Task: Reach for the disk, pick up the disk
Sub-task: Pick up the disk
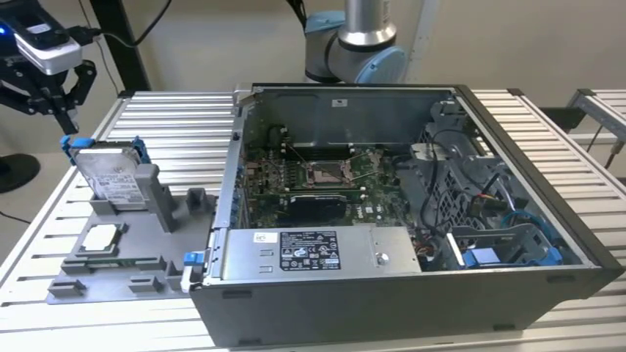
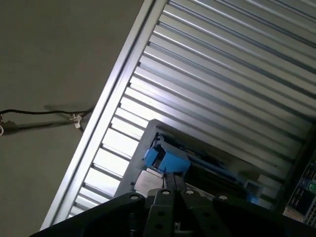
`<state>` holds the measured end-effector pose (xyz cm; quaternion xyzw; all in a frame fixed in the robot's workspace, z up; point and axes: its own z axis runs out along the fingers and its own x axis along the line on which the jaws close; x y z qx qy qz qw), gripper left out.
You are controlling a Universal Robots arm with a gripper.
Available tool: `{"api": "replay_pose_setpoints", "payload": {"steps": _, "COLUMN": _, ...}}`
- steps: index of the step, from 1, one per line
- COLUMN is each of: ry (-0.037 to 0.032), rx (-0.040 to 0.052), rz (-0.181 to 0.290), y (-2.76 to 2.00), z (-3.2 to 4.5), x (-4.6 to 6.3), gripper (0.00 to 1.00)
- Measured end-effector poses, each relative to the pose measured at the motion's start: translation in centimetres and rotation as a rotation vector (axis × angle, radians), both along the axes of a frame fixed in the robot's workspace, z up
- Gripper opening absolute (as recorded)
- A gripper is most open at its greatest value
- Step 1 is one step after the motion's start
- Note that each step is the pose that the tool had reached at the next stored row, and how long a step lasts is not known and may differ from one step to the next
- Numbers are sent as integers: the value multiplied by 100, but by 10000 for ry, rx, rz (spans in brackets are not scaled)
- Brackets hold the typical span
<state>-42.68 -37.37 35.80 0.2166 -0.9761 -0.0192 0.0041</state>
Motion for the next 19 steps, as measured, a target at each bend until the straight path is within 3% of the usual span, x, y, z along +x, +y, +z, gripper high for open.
{"api": "replay_pose_setpoints", "payload": {"steps": 19, "ry": 1, "rx": -1, "rz": 2985, "y": 3, "z": 1, "x": 0, "gripper": 0}}
